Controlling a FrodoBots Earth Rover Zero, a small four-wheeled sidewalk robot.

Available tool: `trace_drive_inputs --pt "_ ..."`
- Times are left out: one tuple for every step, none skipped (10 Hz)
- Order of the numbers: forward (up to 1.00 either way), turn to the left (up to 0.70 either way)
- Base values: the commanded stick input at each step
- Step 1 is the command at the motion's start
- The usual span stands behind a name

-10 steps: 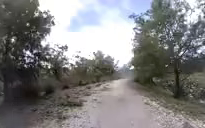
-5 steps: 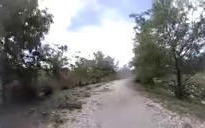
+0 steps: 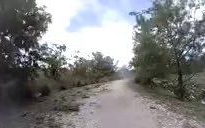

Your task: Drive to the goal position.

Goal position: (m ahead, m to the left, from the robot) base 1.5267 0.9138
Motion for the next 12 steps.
trace_drive_inputs --pt "0.45 0.0" --pt "0.45 0.0" --pt "0.45 0.0" --pt "0.45 0.0" --pt "0.45 0.0" --pt "0.45 0.0" --pt "0.45 0.0" --pt "0.45 0.0" --pt "0.45 0.0" --pt "0.45 0.0" --pt "0.45 0.0" --pt "0.45 0.0"
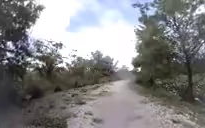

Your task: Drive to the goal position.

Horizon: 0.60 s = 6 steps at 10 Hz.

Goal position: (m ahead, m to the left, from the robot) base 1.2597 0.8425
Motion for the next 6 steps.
trace_drive_inputs --pt "0.45 0.0" --pt "0.45 0.0" --pt "0.45 0.0" --pt "0.45 0.0" --pt "0.45 0.0" --pt "0.45 0.0"
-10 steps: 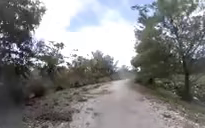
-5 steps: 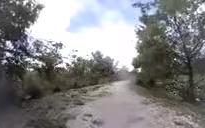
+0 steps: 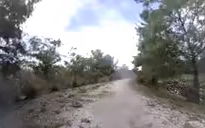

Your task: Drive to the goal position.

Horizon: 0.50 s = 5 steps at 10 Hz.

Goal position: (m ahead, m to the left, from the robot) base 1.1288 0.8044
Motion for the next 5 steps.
trace_drive_inputs --pt "0.45 0.0" --pt "0.45 0.0" --pt "0.45 0.0" --pt "0.45 0.0" --pt "0.45 0.0"
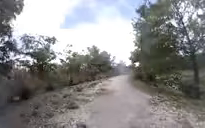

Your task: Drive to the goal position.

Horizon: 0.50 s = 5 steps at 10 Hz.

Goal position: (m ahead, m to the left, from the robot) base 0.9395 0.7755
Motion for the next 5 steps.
trace_drive_inputs --pt "0.45 0.0" --pt "0.45 0.0" --pt "0.45 0.0" --pt "0.45 0.0" --pt "0.45 0.0"
